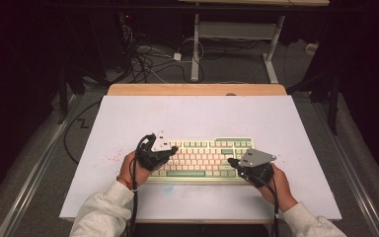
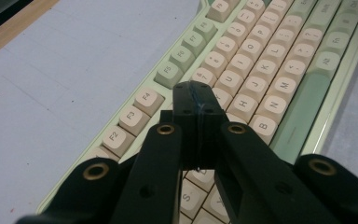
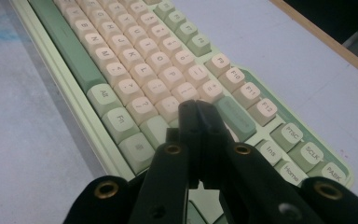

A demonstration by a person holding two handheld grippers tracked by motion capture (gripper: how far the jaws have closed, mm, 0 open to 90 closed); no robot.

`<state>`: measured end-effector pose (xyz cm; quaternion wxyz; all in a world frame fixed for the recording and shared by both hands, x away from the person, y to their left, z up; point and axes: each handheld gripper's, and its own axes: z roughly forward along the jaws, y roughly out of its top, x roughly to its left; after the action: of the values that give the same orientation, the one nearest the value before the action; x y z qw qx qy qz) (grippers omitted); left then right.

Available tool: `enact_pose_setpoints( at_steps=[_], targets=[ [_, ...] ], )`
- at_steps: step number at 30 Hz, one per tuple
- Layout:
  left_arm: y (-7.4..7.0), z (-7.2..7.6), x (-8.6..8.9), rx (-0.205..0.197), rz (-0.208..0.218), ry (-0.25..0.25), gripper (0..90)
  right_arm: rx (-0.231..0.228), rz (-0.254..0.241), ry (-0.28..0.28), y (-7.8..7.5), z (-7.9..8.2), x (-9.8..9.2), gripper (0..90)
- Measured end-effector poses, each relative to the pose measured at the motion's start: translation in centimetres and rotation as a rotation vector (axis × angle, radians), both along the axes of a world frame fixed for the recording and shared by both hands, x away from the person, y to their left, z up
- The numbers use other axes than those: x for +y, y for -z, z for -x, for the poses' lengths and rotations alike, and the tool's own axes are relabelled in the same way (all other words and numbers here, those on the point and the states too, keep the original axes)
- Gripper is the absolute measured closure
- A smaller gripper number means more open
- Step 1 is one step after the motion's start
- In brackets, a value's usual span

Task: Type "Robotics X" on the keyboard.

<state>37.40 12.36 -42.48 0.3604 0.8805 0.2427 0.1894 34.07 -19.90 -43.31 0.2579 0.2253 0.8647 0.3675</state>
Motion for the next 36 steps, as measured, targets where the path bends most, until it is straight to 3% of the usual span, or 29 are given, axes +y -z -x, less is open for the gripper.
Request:
enact_pose_setpoints(
  at_steps=[15,21,36],
  targets=[
    [-0.5,0.9,0.9,-0.048,0.027,0.014,87.8,-0.009,-0.015,-0.011,-0.5,0.3,-0.2,90.0],
    [-0.6,1.3,1.3,-0.042,0.02,0.031,87.8,-0.003,-0.012,-0.013,-0.6,0.3,-0.2,90.0],
    [-0.2,3.0,3.7,-0.074,0.029,-0.014,87.7,0.001,-0.017,-0.015,-0.7,0.0,-0.1,90.0]
  ],
)
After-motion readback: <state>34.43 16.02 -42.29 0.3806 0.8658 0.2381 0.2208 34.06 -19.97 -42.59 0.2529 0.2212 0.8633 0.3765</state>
